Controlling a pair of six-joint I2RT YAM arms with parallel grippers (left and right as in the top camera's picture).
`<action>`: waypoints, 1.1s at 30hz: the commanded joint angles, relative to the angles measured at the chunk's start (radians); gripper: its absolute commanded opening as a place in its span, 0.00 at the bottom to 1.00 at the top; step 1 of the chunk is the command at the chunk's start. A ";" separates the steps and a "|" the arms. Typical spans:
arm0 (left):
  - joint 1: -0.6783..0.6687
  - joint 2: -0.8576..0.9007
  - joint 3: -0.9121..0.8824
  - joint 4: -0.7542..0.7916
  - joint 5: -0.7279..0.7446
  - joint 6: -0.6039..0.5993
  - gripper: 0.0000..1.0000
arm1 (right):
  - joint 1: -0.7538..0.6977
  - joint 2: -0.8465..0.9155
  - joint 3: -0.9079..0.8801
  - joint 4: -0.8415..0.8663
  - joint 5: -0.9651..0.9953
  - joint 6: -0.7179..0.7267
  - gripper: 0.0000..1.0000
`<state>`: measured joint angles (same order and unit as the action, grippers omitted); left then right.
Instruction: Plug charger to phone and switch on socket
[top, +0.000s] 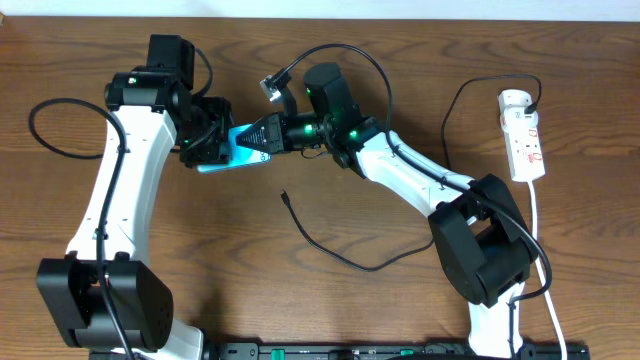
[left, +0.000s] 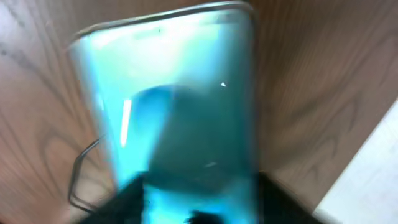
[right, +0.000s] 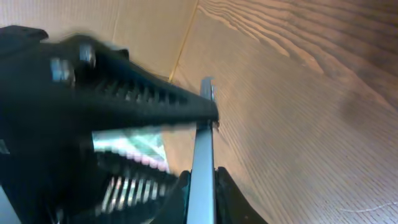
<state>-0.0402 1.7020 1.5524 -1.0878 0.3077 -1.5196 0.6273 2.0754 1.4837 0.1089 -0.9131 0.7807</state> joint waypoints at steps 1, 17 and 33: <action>0.002 0.010 0.003 -0.007 -0.013 0.007 0.07 | 0.016 -0.003 0.013 0.011 -0.013 -0.008 0.06; 0.002 0.010 0.003 0.009 -0.014 0.042 0.07 | 0.015 -0.003 0.013 0.010 -0.013 -0.012 0.01; 0.036 0.010 0.003 0.066 -0.013 0.101 0.22 | -0.015 -0.003 0.012 0.001 -0.013 -0.019 0.01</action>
<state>-0.0238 1.7020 1.5528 -1.0267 0.3016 -1.4502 0.6247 2.0804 1.4796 0.1040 -0.9047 0.7761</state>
